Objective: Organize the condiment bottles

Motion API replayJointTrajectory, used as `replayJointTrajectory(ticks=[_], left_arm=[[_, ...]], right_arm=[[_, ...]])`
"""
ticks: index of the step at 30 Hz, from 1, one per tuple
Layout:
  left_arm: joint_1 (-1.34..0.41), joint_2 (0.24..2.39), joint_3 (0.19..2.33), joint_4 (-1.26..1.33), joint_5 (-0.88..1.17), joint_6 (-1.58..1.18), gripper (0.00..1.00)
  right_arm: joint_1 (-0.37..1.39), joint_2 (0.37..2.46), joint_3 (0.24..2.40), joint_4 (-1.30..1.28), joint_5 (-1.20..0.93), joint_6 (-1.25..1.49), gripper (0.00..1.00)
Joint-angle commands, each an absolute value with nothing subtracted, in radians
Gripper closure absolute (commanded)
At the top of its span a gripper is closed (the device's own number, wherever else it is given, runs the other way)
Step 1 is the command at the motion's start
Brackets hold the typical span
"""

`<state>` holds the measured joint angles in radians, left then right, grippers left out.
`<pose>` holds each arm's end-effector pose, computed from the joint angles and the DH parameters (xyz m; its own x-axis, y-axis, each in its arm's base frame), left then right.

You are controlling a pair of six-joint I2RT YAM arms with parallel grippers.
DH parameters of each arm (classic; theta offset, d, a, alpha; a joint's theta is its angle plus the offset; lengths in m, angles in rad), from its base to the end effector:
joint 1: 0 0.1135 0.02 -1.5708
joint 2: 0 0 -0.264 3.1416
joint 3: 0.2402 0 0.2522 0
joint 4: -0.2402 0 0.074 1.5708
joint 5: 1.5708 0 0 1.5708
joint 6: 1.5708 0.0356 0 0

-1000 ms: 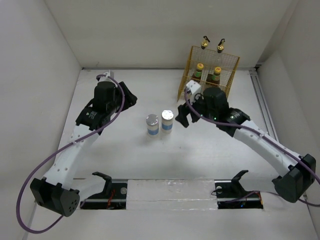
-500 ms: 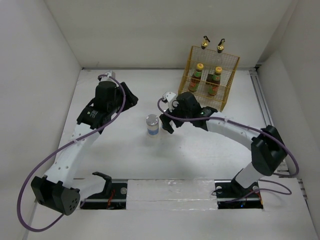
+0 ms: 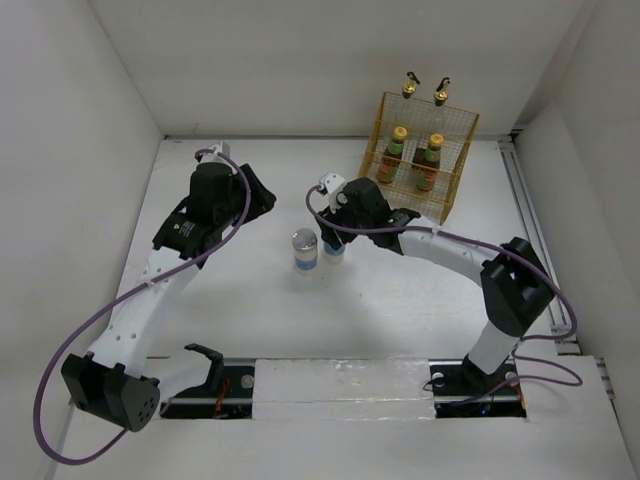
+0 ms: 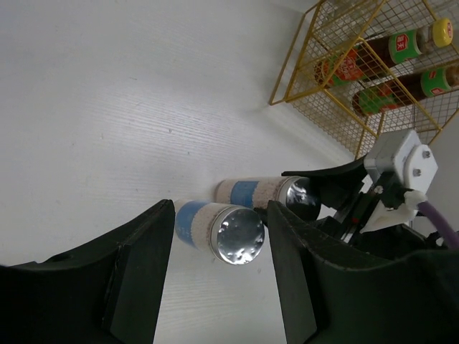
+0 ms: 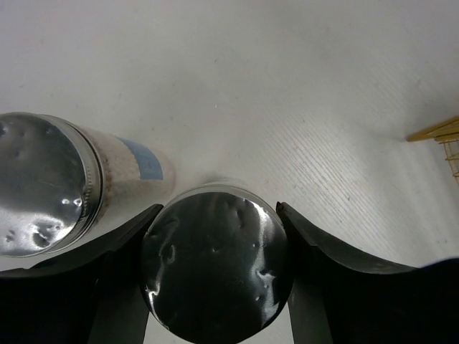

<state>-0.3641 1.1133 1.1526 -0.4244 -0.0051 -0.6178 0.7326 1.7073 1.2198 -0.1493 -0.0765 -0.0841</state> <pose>0.2312 -0.0879 0.3788 -0.4899 -0.4332 -0.7566 0.0834 0.8406 -0.5353 0.2870 0.2618 0.2482 -0.3807 -0.4551 -0.8050 -0.7471 0.6643 -0.0223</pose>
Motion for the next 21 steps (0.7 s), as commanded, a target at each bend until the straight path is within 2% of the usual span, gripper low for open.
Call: replayJointTrajectory(ticks=[1, 9, 21], left_arm=[[-0.359, 1.075, 1.177, -0.417, -0.015, -0.612, 0.5], [-0.359, 1.085, 1.177, -0.417, -0.035, -0.603, 0.5], [-0.359, 1.095, 1.186, -0.426, -0.035, -0.594, 0.5]], right_arm=[[0.7, 1.58, 1.319, -0.052, -0.071, -0.052, 0.63], [0.513, 1.543, 1.508, -0.144, -0.104, -0.029, 0.69], [0.365, 1.735, 1.68, -0.124, -0.075, -0.047, 0.73]])
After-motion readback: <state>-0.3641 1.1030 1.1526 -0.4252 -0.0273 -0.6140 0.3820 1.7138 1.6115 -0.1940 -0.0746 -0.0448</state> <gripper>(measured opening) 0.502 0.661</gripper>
